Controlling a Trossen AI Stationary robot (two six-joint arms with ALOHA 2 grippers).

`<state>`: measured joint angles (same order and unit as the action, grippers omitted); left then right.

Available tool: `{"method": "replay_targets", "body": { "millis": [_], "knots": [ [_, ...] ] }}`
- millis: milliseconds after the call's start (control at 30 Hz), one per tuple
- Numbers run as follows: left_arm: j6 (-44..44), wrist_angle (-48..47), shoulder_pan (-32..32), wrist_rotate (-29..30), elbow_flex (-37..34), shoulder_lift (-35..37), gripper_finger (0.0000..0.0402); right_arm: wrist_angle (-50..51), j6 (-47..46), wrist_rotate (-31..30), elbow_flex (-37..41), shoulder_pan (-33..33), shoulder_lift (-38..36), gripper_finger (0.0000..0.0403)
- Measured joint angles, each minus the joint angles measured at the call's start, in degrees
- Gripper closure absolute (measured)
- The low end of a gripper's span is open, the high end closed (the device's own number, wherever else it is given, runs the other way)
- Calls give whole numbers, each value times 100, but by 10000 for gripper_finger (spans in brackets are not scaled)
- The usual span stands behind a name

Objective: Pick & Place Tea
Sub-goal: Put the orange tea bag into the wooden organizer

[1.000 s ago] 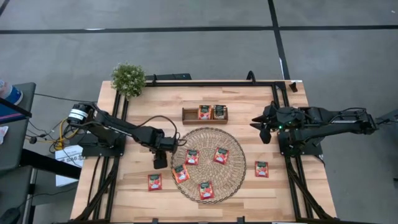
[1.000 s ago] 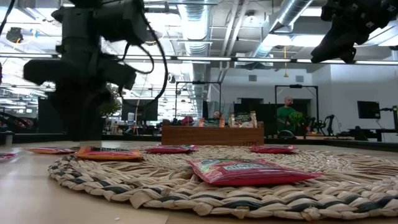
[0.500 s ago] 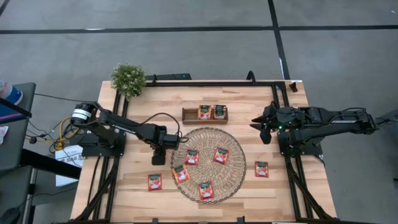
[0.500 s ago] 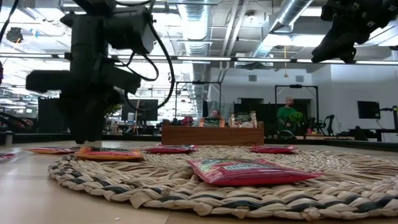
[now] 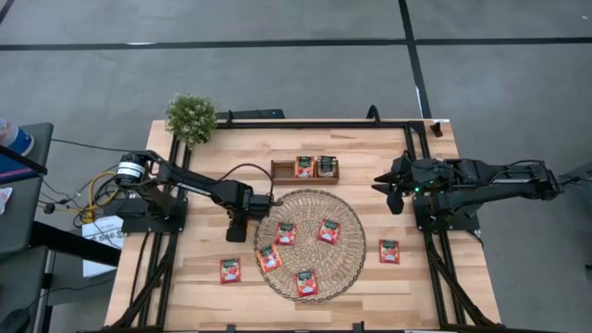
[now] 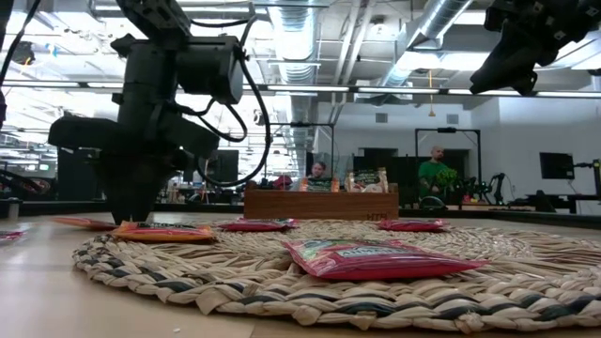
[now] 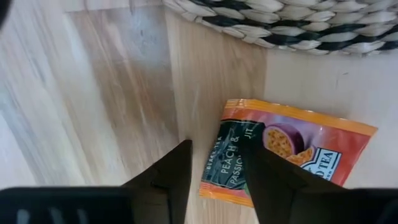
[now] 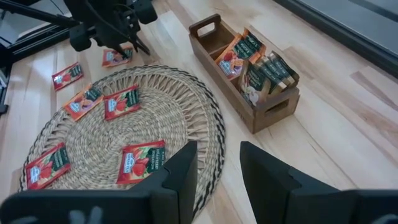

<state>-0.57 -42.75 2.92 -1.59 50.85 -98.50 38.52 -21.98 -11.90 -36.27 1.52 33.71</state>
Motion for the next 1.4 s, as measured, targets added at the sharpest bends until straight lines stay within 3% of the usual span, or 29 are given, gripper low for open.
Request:
{"method": "replay_targets", "body": {
  "millis": [267, 400, 667, 967, 1167, 1400],
  "knots": [
    [503, 44, -9, -59, -13, 2, 371, 0, 2, -2, 0, 2, 0, 290],
    [871, 52, -2, -24, -13, 2, 397, 0, 9, 0, 2, 2, 0, 290],
    [1401, -801, 17, 490, 467, -83, 401, 0, 149, 2, 2, 2, 0, 290],
    [1318, -1588, 11, 1899, 1903, -72, 401, 0, 249, 4, 2, 2, 1, 290],
    [683, -1245, -67, 2762, 3008, -57, 401, 1, 253, 4, 1, 1, 0, 290],
    [-726, 431, -312, 3432, 3509, -203, 401, 2, 297, 0, 0, 2, 0, 290]
  ]
}}
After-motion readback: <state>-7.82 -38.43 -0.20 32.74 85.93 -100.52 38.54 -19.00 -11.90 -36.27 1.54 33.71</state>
